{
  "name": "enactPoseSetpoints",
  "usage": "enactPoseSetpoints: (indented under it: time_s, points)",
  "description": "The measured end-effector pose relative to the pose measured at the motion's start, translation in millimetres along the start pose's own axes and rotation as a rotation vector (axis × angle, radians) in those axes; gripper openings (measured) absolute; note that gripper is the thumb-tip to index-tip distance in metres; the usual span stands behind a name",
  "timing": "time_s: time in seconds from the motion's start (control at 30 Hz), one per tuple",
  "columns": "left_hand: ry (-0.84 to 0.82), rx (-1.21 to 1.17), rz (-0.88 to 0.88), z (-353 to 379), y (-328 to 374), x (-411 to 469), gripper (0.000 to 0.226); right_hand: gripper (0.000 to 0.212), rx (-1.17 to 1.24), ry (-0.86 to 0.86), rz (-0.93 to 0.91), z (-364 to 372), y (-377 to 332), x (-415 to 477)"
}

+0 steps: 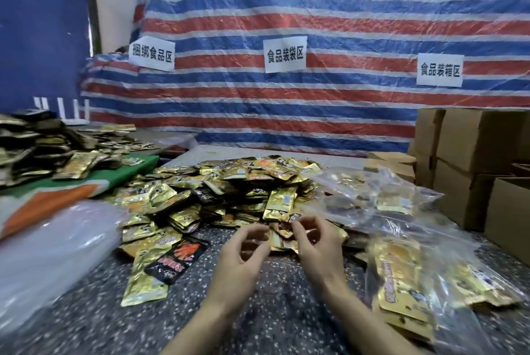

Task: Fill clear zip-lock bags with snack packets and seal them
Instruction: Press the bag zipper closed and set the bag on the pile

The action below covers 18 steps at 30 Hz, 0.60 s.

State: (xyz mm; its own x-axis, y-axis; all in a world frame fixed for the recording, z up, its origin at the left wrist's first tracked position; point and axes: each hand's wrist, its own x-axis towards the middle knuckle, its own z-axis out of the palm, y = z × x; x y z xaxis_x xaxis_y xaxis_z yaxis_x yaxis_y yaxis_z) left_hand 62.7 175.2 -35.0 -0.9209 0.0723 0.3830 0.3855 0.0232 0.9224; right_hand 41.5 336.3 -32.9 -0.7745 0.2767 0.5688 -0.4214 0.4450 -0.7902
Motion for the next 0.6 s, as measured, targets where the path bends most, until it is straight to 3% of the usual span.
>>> enactPoseSetpoints:
  time_s: [0.13,0.33,0.5,0.6]
  points:
    - [0.086,0.183,-0.012,-45.4,-18.6,-1.9,0.018,0.015,0.097,-0.054,0.096,11.2,27.0,-11.6]
    - [0.15,0.431,0.031,-101.3,-32.9,5.8,0.022,0.014,0.253,0.013,0.207,5.0,40.5,-2.4]
    - [0.423,1.073,0.078,-166.6,-28.3,30.8,0.025,0.014,0.192,-0.052,0.141,6.5,37.4,-5.7]
    - [0.433,1.49,-0.231,-214.9,-29.3,41.0,0.046,0.012,0.196,-0.071,0.122,5.5,33.3,-6.5]
